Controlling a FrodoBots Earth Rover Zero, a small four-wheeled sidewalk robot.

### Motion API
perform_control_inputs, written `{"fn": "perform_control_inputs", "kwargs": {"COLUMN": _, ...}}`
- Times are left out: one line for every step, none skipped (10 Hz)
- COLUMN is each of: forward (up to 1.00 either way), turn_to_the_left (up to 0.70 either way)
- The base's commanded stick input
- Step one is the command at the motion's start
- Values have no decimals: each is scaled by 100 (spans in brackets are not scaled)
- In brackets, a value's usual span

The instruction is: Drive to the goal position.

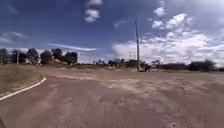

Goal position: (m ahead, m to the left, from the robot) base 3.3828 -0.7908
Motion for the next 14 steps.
{"fn": "perform_control_inputs", "kwargs": {"forward": 81, "turn_to_the_left": 0}}
{"fn": "perform_control_inputs", "kwargs": {"forward": 81, "turn_to_the_left": -31}}
{"fn": "perform_control_inputs", "kwargs": {"forward": 81, "turn_to_the_left": -31}}
{"fn": "perform_control_inputs", "kwargs": {"forward": 81, "turn_to_the_left": -32}}
{"fn": "perform_control_inputs", "kwargs": {"forward": 81, "turn_to_the_left": -32}}
{"fn": "perform_control_inputs", "kwargs": {"forward": 88, "turn_to_the_left": -35}}
{"fn": "perform_control_inputs", "kwargs": {"forward": 91, "turn_to_the_left": -36}}
{"fn": "perform_control_inputs", "kwargs": {"forward": 94, "turn_to_the_left": -38}}
{"fn": "perform_control_inputs", "kwargs": {"forward": 93, "turn_to_the_left": 0}}
{"fn": "perform_control_inputs", "kwargs": {"forward": 93, "turn_to_the_left": 0}}
{"fn": "perform_control_inputs", "kwargs": {"forward": 93, "turn_to_the_left": 0}}
{"fn": "perform_control_inputs", "kwargs": {"forward": 93, "turn_to_the_left": 0}}
{"fn": "perform_control_inputs", "kwargs": {"forward": 93, "turn_to_the_left": 0}}
{"fn": "perform_control_inputs", "kwargs": {"forward": 93, "turn_to_the_left": 0}}
